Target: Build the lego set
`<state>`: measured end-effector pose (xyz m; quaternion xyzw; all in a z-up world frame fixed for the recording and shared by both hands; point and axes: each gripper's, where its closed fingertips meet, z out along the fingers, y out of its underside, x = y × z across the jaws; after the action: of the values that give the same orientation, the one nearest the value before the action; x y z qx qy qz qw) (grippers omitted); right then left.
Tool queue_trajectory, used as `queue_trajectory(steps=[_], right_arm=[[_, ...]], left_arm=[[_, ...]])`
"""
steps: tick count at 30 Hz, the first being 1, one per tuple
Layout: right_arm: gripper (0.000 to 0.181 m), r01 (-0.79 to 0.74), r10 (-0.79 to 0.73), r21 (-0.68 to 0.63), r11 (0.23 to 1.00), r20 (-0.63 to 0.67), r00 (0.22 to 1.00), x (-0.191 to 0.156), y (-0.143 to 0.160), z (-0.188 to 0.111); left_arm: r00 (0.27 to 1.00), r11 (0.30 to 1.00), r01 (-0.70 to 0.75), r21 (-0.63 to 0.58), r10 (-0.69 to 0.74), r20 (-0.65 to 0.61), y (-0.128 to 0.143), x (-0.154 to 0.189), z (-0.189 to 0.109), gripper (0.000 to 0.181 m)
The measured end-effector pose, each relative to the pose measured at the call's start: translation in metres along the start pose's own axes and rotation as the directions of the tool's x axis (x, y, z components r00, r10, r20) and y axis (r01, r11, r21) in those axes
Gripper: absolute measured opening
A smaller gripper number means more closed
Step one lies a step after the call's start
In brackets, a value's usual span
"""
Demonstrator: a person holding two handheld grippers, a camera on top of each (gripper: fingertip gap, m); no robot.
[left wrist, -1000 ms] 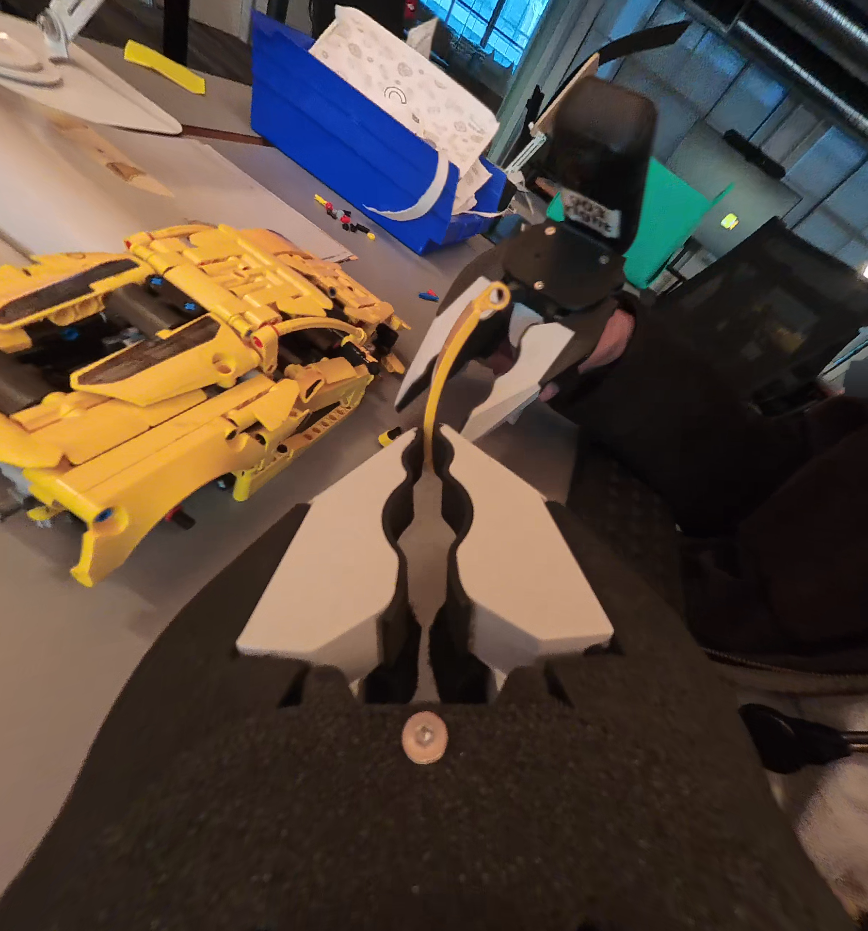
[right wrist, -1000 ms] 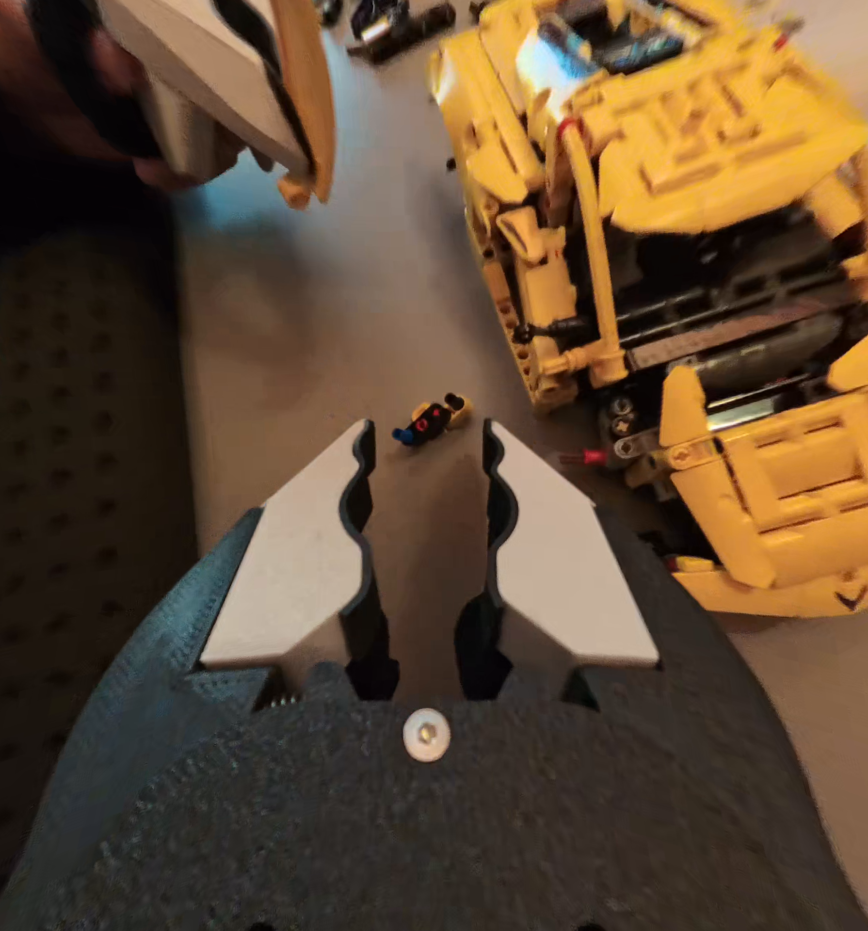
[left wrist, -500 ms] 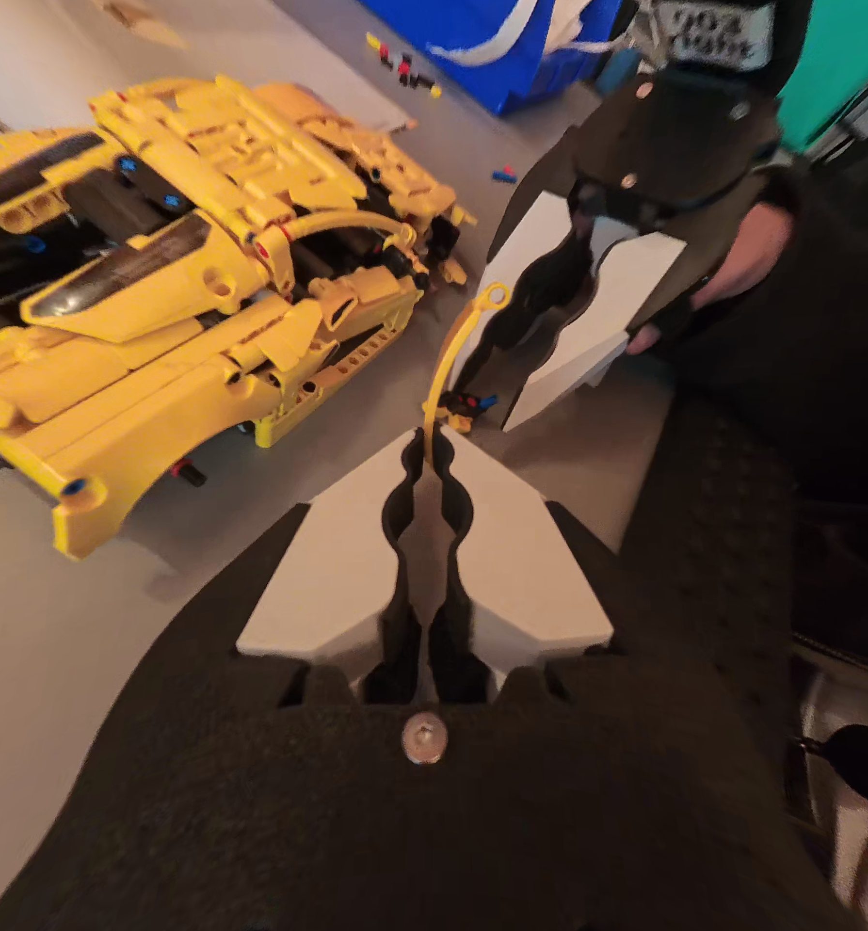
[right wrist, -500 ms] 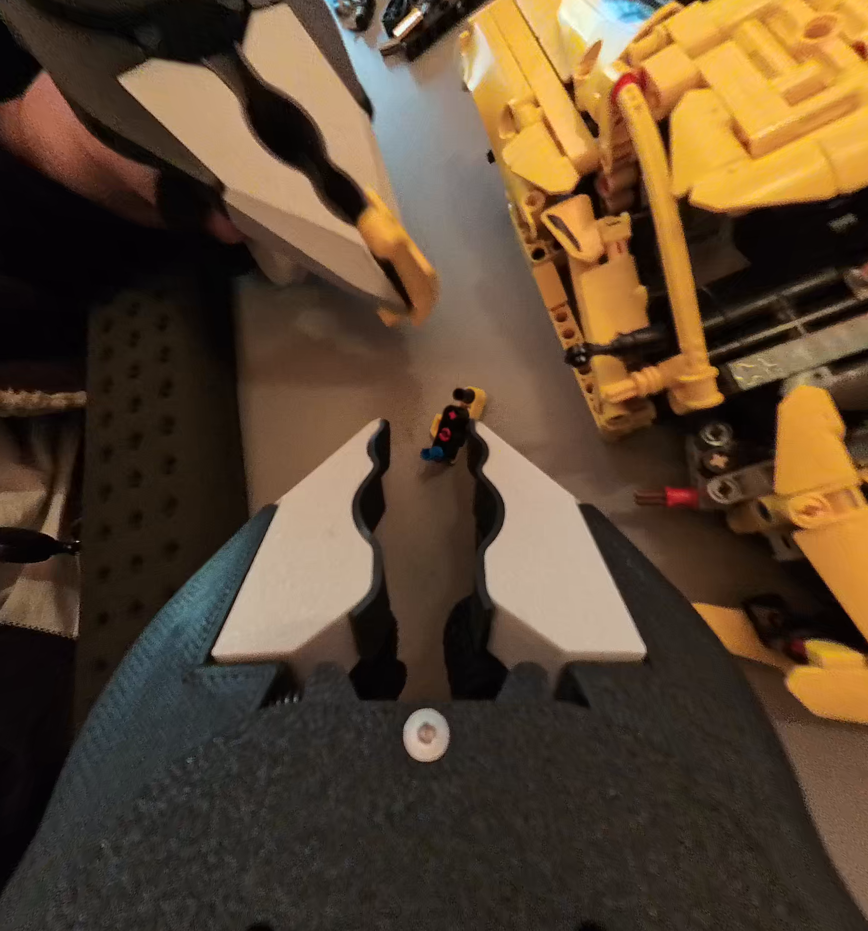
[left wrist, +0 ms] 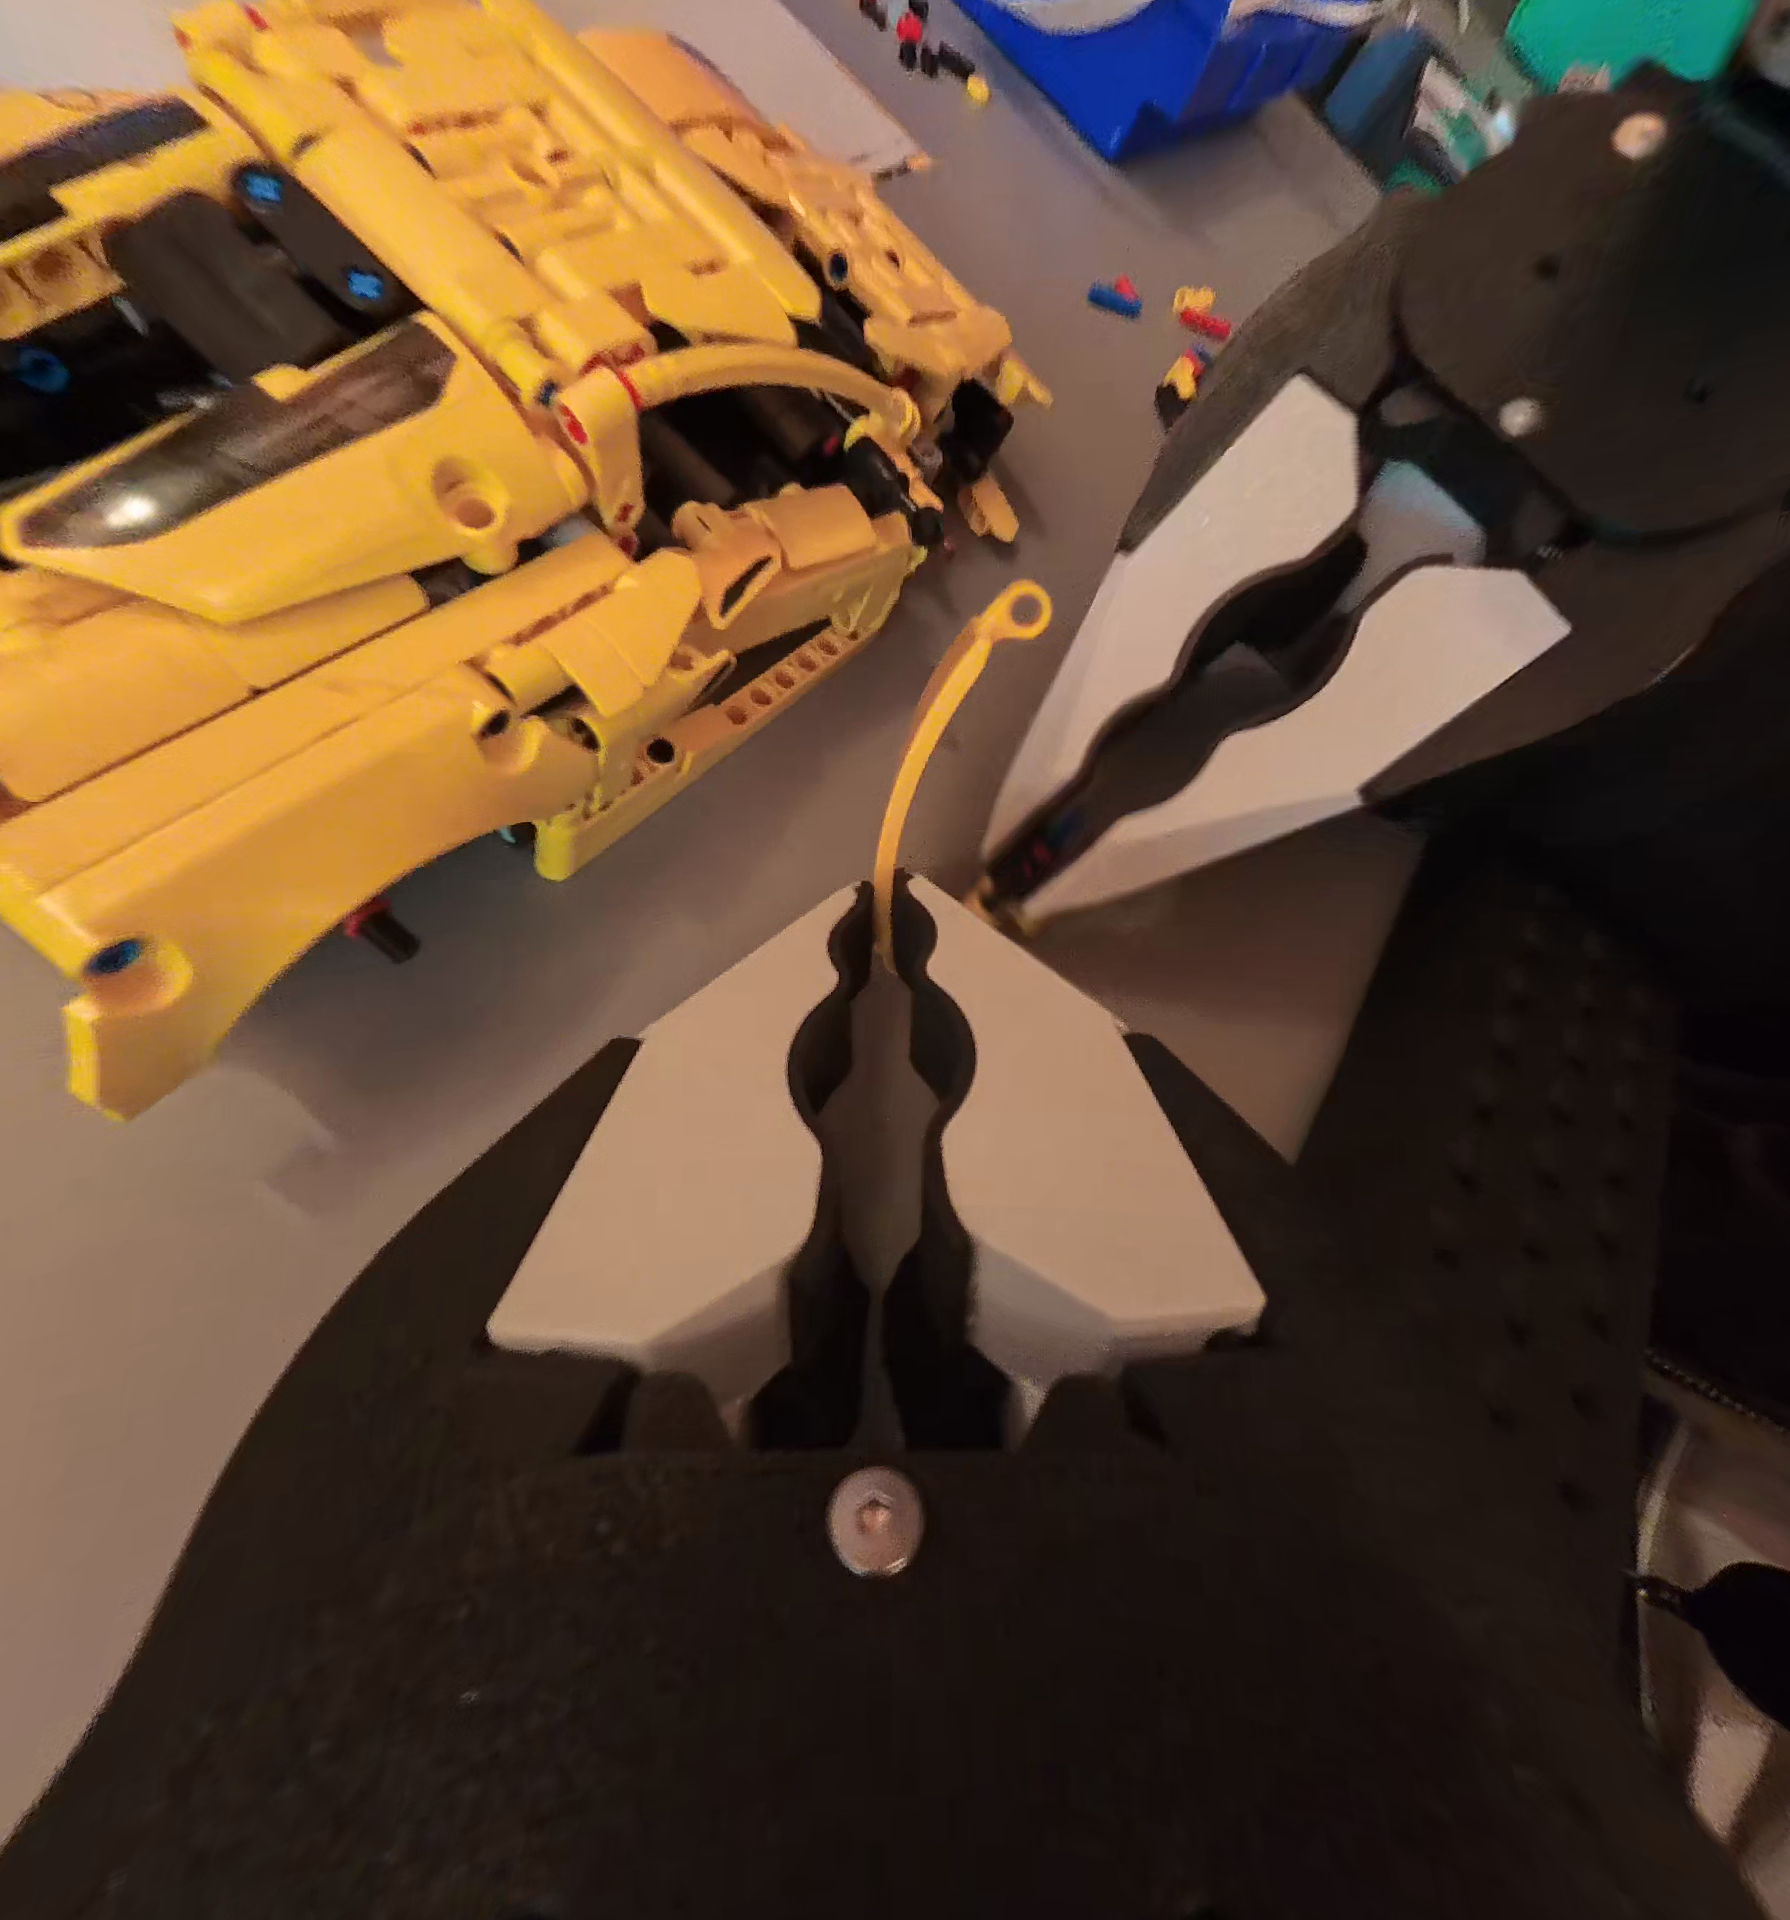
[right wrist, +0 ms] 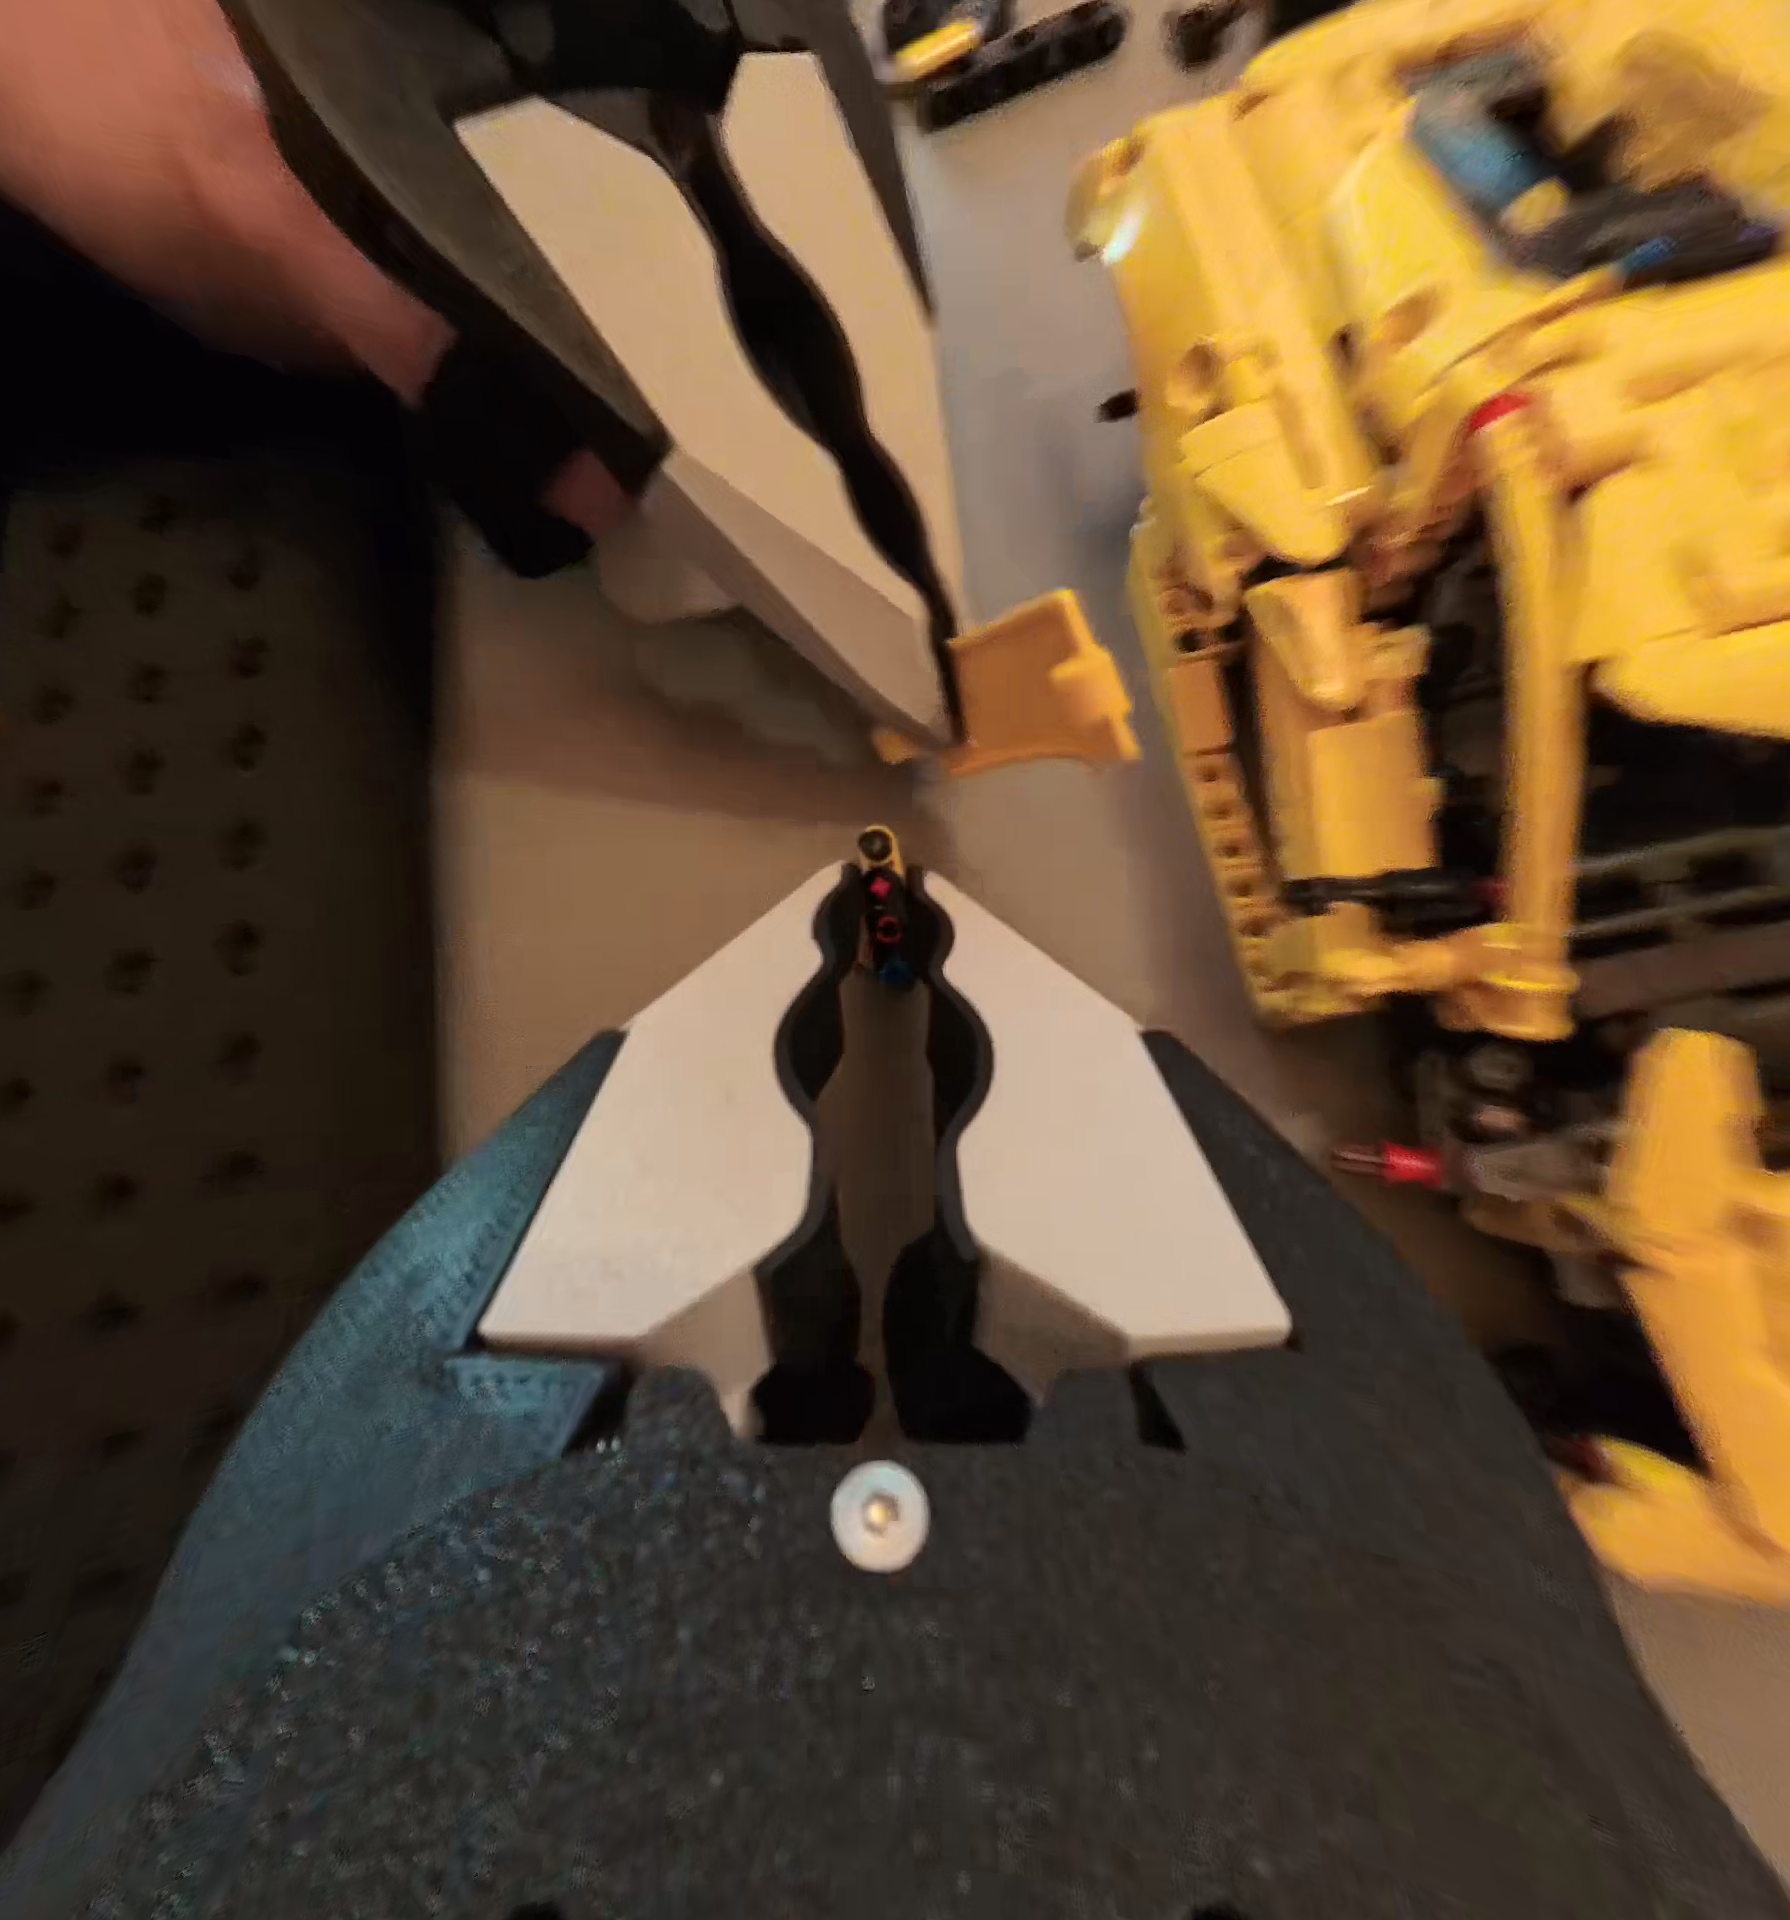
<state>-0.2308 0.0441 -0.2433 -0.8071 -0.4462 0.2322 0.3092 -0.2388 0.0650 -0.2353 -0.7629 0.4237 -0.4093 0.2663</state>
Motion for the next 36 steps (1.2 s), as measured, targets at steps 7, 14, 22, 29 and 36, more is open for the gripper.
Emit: queue_trajectory(steps=[7,14,22,29,36], right_arm=[[0.006,0.324,-0.344,-0.121,0.938,-0.431,0.834,0.025,-0.014,-0.014],[0.006,0.107,-0.132,-0.104,0.989,-0.283,0.950,0.014,0.000,-0.004],[0.006,0.277,-0.354,-0.229,0.933,-0.452,0.819,0.030,0.002,-0.010],[0.006,0.429,-0.600,-0.421,0.799,-0.510,0.616,0.029,0.008,-0.010],[0.025,0.267,-0.324,-0.195,0.944,-0.378,0.867,0.000,0.009,-0.001]], left_arm=[[0.998,0.989,0.055,0.137,-0.052,-0.031,-0.022,-0.001,-0.013,0.002],[0.997,0.993,0.068,0.098,-0.064,-0.043,-0.016,-0.001,-0.009,0.002],[0.998,0.999,0.050,-0.011,-0.050,-0.043,0.002,0.003,0.002,0.002],[0.996,0.996,0.083,0.021,-0.082,-0.042,-0.002,-0.001,-0.002,0.002],[0.995,0.996,0.089,0.032,-0.087,-0.044,-0.004,-0.002,-0.003,0.002]])
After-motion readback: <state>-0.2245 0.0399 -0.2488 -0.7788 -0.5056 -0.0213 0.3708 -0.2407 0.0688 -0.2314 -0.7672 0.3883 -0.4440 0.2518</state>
